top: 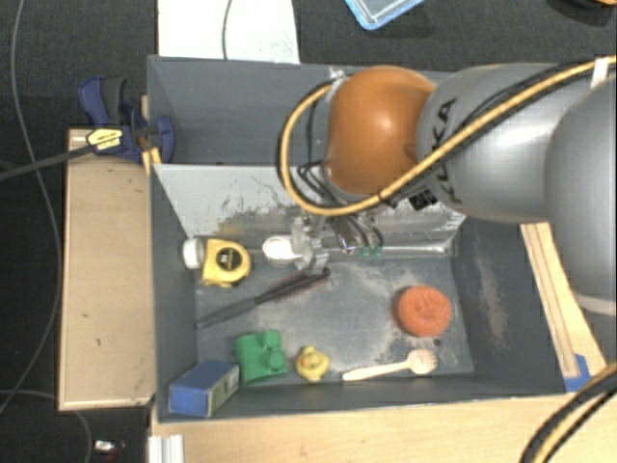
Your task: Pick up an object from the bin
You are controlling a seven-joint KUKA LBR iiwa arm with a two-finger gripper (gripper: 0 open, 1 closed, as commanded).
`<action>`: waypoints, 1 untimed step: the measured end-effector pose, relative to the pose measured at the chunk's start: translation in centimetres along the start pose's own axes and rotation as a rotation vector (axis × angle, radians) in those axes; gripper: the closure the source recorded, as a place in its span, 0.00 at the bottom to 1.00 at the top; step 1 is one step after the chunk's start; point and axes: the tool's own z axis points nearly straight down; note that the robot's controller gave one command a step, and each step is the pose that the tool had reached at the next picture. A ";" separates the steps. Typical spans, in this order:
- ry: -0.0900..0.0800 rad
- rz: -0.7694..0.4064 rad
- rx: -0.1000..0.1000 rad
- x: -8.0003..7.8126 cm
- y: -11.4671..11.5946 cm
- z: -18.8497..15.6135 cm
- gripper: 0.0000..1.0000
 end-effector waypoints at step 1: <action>-0.001 0.003 0.000 -0.1 0.0 -3.4 1.00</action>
Offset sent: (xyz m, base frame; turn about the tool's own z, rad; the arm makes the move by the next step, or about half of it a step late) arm 0.0000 0.0000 0.0739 0.0019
